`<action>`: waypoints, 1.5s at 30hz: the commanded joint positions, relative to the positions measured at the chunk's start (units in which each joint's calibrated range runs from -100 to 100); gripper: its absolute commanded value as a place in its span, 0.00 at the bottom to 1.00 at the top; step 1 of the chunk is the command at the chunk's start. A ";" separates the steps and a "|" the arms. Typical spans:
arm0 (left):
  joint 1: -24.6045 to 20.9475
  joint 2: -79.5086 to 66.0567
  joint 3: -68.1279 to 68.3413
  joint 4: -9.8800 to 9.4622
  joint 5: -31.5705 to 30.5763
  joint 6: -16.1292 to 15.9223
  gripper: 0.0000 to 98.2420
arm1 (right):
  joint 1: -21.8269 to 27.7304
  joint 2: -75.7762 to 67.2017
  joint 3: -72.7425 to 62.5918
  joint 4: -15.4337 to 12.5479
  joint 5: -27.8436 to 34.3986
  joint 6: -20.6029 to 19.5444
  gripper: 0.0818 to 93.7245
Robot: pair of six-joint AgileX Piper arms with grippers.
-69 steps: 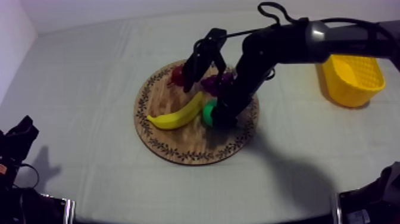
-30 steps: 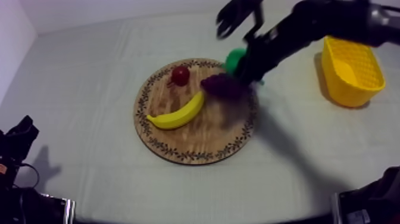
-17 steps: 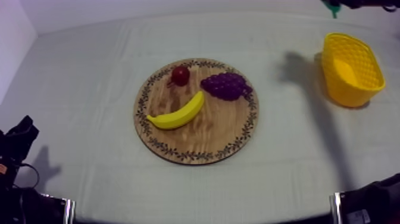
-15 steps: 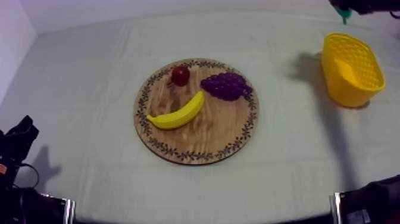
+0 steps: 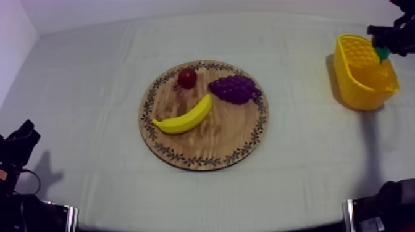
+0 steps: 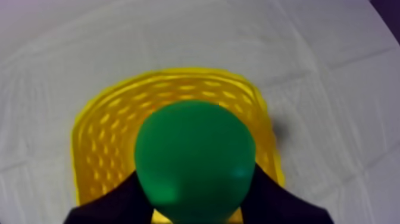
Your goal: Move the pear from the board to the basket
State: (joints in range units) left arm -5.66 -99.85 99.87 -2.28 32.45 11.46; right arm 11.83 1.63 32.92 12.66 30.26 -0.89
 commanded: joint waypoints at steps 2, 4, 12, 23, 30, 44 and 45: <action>-0.02 0.02 0.02 0.00 0.05 -0.01 0.00 | 0.20 0.76 0.23 -1.07 -0.24 1.75 0.21; -0.02 0.02 0.02 0.00 0.05 -0.01 0.00 | 0.23 1.42 0.36 -1.38 -0.34 2.19 0.24; -0.02 0.02 0.02 0.00 0.05 0.00 0.00 | -0.05 2.62 1.18 -2.30 -1.11 3.95 0.51; -0.02 0.02 0.02 0.00 0.05 0.00 0.00 | -1.17 1.24 2.75 -5.34 -2.50 7.33 0.45; -0.02 0.02 0.02 0.00 0.05 0.00 0.00 | -2.55 -6.51 6.83 -11.35 -4.02 10.81 0.11; -0.02 0.02 0.02 0.00 0.05 0.00 0.00 | -7.29 -52.10 36.45 -28.85 -6.75 26.66 0.01; -0.02 0.02 0.02 0.00 0.05 0.00 0.00 | -7.62 -55.75 38.80 -28.76 -6.13 26.59 0.01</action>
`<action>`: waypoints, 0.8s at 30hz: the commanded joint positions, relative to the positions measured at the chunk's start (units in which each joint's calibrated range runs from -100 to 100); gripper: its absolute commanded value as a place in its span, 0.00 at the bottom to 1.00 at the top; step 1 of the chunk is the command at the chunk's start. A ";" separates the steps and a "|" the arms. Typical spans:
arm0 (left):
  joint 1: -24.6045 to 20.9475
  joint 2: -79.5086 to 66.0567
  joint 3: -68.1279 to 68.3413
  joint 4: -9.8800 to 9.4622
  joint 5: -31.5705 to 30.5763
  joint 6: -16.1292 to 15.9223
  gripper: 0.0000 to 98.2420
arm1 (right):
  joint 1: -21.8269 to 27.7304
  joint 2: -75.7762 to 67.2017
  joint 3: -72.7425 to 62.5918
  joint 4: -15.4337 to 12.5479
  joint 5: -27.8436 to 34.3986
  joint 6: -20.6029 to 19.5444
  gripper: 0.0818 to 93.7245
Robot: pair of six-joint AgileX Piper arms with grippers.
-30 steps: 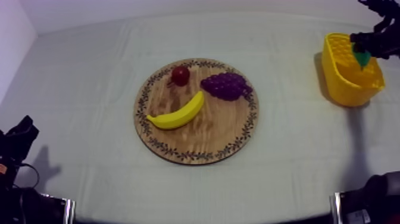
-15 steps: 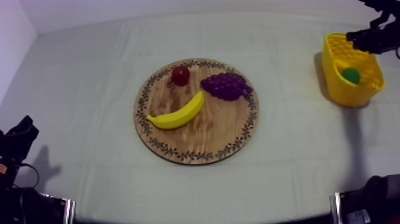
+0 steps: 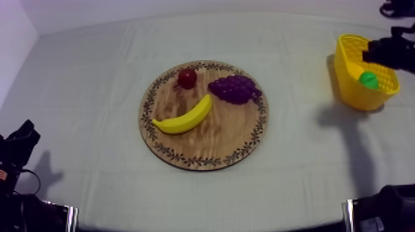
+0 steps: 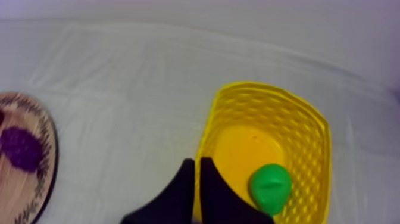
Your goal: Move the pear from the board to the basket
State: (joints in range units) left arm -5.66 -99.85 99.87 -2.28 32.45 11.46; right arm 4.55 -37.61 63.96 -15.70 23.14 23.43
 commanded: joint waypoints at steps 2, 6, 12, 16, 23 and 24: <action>-0.02 0.02 0.02 0.00 0.05 0.00 0.00 | -1.02 -23.12 12.18 0.89 2.41 0.91 0.02; -0.02 0.02 0.02 0.00 0.05 0.00 0.00 | -2.97 -34.51 19.89 7.54 7.31 -5.32 0.04; -0.02 0.02 0.02 0.00 0.05 0.00 0.00 | -3.61 -49.26 27.92 14.01 15.22 -11.30 0.11; -0.02 0.02 0.02 0.00 0.05 0.00 0.00 | -4.29 -55.71 29.67 15.73 19.65 -12.24 0.16; -0.02 0.02 0.02 0.00 0.05 0.00 0.00 | -4.67 -57.79 31.06 16.88 23.22 -13.82 0.07; -0.02 0.02 0.02 0.00 0.05 0.00 0.00 | -4.68 -57.85 31.22 17.12 23.27 -14.34 0.05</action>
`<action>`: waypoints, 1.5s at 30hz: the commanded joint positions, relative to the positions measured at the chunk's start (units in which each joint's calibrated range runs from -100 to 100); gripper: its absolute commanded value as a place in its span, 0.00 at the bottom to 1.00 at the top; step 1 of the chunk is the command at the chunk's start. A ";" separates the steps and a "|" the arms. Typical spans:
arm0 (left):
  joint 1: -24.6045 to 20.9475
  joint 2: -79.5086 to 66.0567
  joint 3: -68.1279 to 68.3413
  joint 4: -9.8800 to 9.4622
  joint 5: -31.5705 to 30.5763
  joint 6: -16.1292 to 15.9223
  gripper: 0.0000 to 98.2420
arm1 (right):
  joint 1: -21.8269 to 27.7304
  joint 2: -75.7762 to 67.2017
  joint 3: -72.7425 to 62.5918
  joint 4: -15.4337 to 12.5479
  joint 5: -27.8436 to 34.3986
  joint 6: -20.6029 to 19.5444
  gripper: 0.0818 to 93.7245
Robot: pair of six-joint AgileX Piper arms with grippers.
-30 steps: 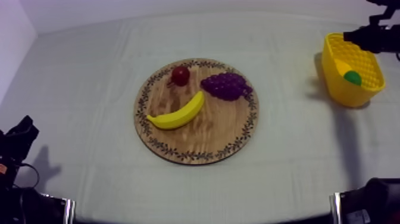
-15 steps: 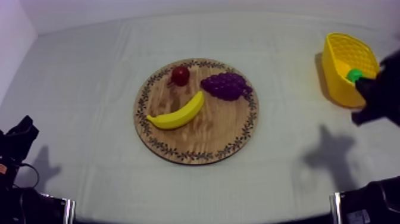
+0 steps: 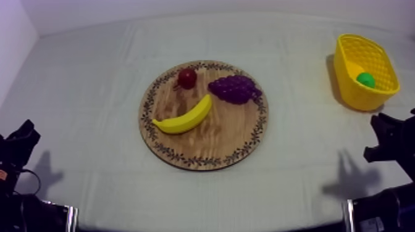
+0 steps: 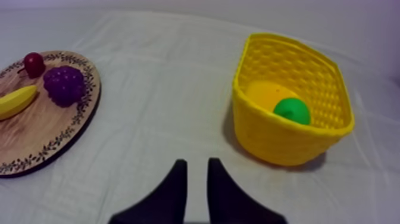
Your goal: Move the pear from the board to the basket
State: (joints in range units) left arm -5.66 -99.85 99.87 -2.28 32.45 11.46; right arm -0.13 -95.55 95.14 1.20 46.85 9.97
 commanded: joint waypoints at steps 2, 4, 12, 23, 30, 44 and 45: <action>-0.02 0.02 0.02 0.00 0.05 0.01 0.00 | -0.01 0.00 0.47 0.34 -0.97 -1.84 0.03; -0.02 0.02 0.02 0.00 0.05 0.01 0.00 | -0.05 -0.06 1.36 -0.52 -2.04 -1.46 0.02; -0.02 0.02 0.02 0.00 0.05 0.00 0.00 | -0.09 -0.12 3.90 -2.01 -6.46 -1.07 0.01; -0.02 0.02 0.02 0.00 0.05 0.01 0.00 | -0.09 -0.12 4.62 -2.24 -9.29 1.63 0.00; -0.02 0.02 0.02 0.00 0.05 0.00 0.00 | -0.10 -0.12 4.63 -2.25 -9.34 1.70 0.00; -0.02 0.02 0.02 0.00 0.05 0.00 0.00 | -0.10 -0.12 4.63 -2.25 -9.35 1.73 0.00; -0.02 0.02 0.02 0.00 0.05 0.00 0.00 | -0.10 -0.12 4.63 -2.25 -9.35 1.73 0.00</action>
